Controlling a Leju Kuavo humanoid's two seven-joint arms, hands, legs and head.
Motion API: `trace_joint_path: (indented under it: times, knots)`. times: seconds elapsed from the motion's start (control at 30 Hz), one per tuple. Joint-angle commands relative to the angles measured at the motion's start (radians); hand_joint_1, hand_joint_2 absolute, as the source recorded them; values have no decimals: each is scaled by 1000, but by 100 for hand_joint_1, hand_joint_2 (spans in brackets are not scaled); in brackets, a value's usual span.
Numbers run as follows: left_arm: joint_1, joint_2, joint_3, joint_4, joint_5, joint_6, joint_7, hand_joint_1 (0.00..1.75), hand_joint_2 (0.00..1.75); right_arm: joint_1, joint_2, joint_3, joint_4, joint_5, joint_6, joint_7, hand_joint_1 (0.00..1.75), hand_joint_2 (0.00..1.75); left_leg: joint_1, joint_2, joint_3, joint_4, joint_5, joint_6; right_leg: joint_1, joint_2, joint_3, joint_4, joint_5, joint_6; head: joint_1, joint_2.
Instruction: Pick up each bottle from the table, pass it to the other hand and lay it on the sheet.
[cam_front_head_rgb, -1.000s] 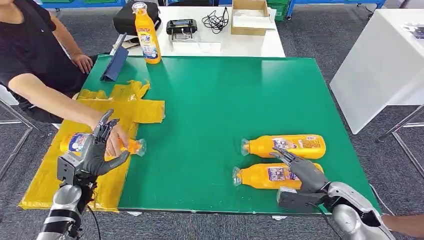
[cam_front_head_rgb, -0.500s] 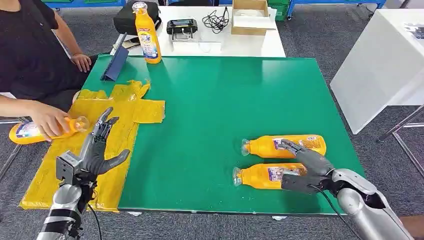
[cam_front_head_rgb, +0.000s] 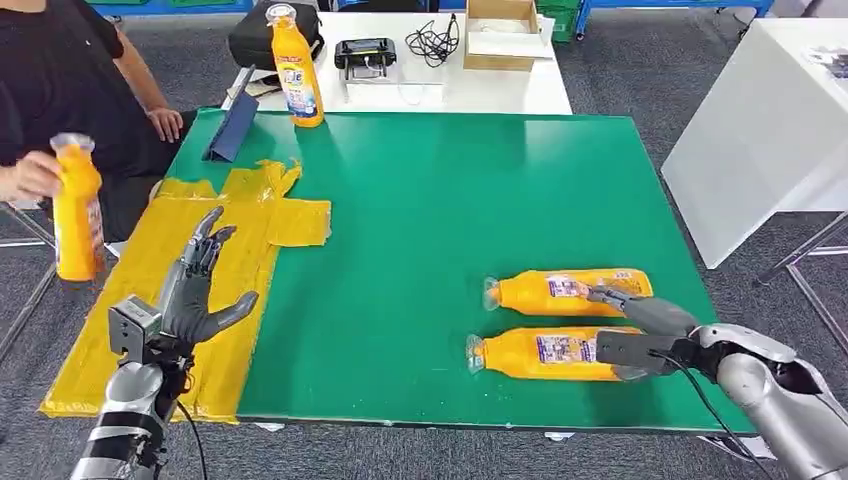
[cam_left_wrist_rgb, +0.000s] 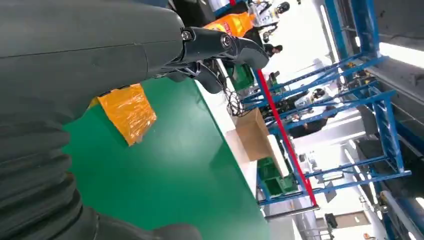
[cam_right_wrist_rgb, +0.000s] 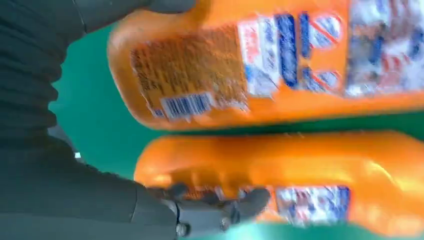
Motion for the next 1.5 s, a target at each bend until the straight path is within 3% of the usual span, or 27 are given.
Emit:
trace_joint_path:
  times: [0.03, 0.2, 0.37, 0.5, 0.57, 0.7, 0.87, 1.03, 1.07, 1.1, 1.13, 1.17, 1.23, 1.33, 1.37, 1.43, 1.47, 1.5]
  knots:
    - [-98, -12, -45, 122, 3, -2, 4, 0, 175, -27, -80, 193, -2, -65, 11, 30, 0, 175, 0, -2, 0, -1, 1, 1, 0, -2, 1, -2, 1, 0, 0, 0]
    - [-126, -22, -73, 143, -4, -1, 4, 0, 175, 9, -39, 266, 84, -21, -66, 34, 0, 175, 1, -1, 3, -2, 1, 1, 1, -1, 3, -3, 1, 0, 0, 0]
    - [-148, -28, -97, 166, -8, 6, 4, 0, 175, 31, 134, 309, 302, 69, -189, -15, 0, 175, 3, 0, 6, -5, 2, 0, 3, -1, 7, -7, 3, -1, 0, 0]
    - [-152, -30, -100, 168, -7, 5, 4, 0, 175, 26, 163, 316, 328, 82, -200, -18, 0, 175, 4, 9, 10, -2, -1, 0, 4, 8, 9, -4, 3, -1, 0, 0]
    - [-152, -30, -100, 168, -7, 5, 4, 0, 175, 26, 163, 316, 328, 82, -200, -18, 0, 175, 3, 10, 11, -4, 0, 1, 5, 8, 9, -6, 5, -3, -6, 0]
    - [-149, -32, -102, 167, -7, 4, 4, 0, 175, 26, 169, 318, 335, 90, -204, -19, 0, 175, 5, 7, 12, -4, 2, 1, 6, 5, 11, -7, 6, -3, -3, 0]
    - [-127, -44, -106, 151, -11, 4, 4, 0, 175, 64, 292, 313, 477, 173, -291, -19, 0, 175, 7, 10, 16, -4, 2, 1, 7, 9, 14, -8, 7, -4, -2, 0]
    - [-115, -51, -114, 143, -13, 4, 4, 0, 175, 106, 348, 318, 537, 209, -334, -11, 0, 175, 12, 15, 19, 0, -2, -3, 12, 15, 17, -6, 7, -4, -2, 0]
    - [-115, -52, -114, 143, -12, 4, 4, 0, 175, 108, 349, 317, 539, 209, -334, -11, 17, 175, 12, 18, 22, 2, -5, -5, 12, 20, 19, -3, 6, -4, -2, 0]
    - [-115, -53, -114, 143, -10, 2, 4, 0, 175, 113, 350, 306, 544, 201, -337, -17, 175, 175, 13, 16, 16, 2, -3, -5, 13, 18, 13, -5, 10, -4, -2, 0]
    - [-111, -53, -114, 142, -10, 2, 4, 0, 175, 120, 348, 294, 542, 194, -343, -24, 175, 175, 13, 21, 21, 5, -6, -5, 14, 22, 16, -2, 7, -4, -2, 0]
    - [-109, -54, -112, 144, -5, -4, 4, 0, 175, 130, 346, 274, 533, 184, -353, -33, 175, 175, 14, 18, 12, 5, -2, -4, 15, 19, 9, -4, 11, -4, -2, 0]
    - [-105, -53, -107, 144, 0, -8, 4, 0, 175, 138, 348, 245, 521, 170, -361, -37, 175, 175, 14, 22, 12, 5, -2, -4, 15, 21, 8, -5, 14, -7, -2, 0]
    - [-108, -53, -103, 146, 1, -12, 4, 0, 175, 138, 353, 228, 515, 167, -362, -37, 175, 175, 13, 32, 20, 5, -6, -4, 13, 30, 12, -2, 12, -9, -2, 0]
    - [-108, -53, -103, 146, 1, -12, 4, 0, 175, 138, 353, 228, 515, 167, -362, -37, 175, 175, 13, 28, 11, 6, -2, -4, 14, 26, 5, -4, 16, -9, -2, 0]
    - [-108, -53, -103, 146, 1, -12, 4, 0, 175, 138, 353, 228, 515, 167, -362, -37, 175, 175, 13, 30, 15, 5, -2, -3, 13, 29, 9, -3, 16, -9, -2, 0]
    - [-108, -53, -103, 146, 1, -12, 4, 0, 175, 138, 353, 228, 515, 167, -362, -37, 175, 175, 14, 26, 7, 7, 0, -3, 14, 25, 3, -5, 19, -9, -2, 0]
    - [-108, -53, -103, 146, 1, -12, 4, 0, 175, 138, 353, 228, 515, 167, -362, -37, 175, 175, 13, 30, 14, 6, -2, -4, 13, 28, 8, -3, 16, -9, -2, 0]
